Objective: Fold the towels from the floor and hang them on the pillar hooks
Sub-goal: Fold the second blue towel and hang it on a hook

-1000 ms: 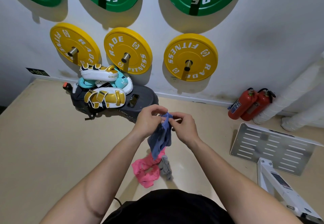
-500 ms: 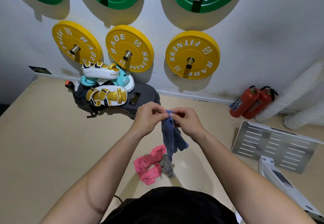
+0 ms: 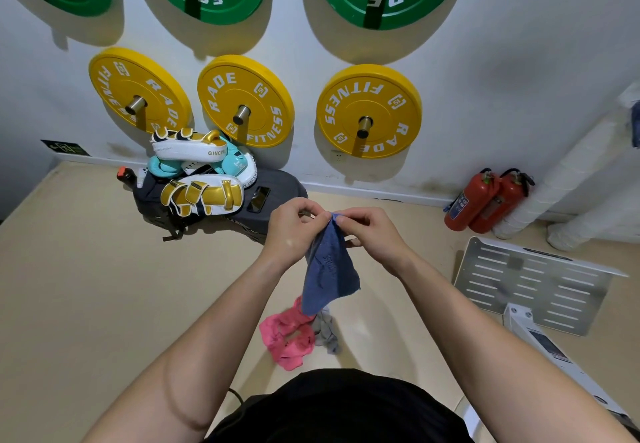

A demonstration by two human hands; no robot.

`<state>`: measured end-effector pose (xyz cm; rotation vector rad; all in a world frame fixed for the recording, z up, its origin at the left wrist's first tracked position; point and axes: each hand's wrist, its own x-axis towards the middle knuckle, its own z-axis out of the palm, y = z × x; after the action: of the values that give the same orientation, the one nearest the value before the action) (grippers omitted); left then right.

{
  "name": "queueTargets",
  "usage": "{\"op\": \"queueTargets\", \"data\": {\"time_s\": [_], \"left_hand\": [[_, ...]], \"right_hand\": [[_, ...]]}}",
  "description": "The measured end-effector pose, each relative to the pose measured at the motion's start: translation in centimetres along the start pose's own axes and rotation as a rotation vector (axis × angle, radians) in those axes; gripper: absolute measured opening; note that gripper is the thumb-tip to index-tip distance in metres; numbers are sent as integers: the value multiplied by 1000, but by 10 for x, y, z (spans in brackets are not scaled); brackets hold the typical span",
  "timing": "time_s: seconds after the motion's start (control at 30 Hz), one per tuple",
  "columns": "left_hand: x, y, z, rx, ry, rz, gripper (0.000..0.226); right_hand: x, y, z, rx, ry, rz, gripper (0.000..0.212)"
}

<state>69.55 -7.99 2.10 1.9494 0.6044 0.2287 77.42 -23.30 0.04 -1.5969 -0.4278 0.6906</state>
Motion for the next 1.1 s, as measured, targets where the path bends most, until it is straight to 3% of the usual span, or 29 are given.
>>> {"op": "queueTargets", "data": {"time_s": [0.23, 0.37, 0.47, 0.53, 0.6, 0.73, 1.1], "left_hand": [[0, -1, -5, 27, -24, 23, 16], [6, -4, -13, 114, -91, 77, 30], [15, -2, -21, 49, -117, 115, 4], [21, 0, -25, 84, -220, 181, 23], [24, 5, -25, 98, -255, 205, 19], [28, 7, -23, 34, -253, 175, 6], [30, -47, -25, 192, -239, 5, 19]], "right_hand": [[9, -7, -4, -224, 46, -128, 11], [16, -30, -14, -323, -50, -154, 10], [25, -47, -24, -434, -134, -156, 8], [31, -56, -30, -484, -183, -160, 9], [34, -67, -35, -515, -232, -185, 10], [37, -82, -42, -525, -242, -248, 13], [44, -98, -57, -506, -159, -285, 15]]}}
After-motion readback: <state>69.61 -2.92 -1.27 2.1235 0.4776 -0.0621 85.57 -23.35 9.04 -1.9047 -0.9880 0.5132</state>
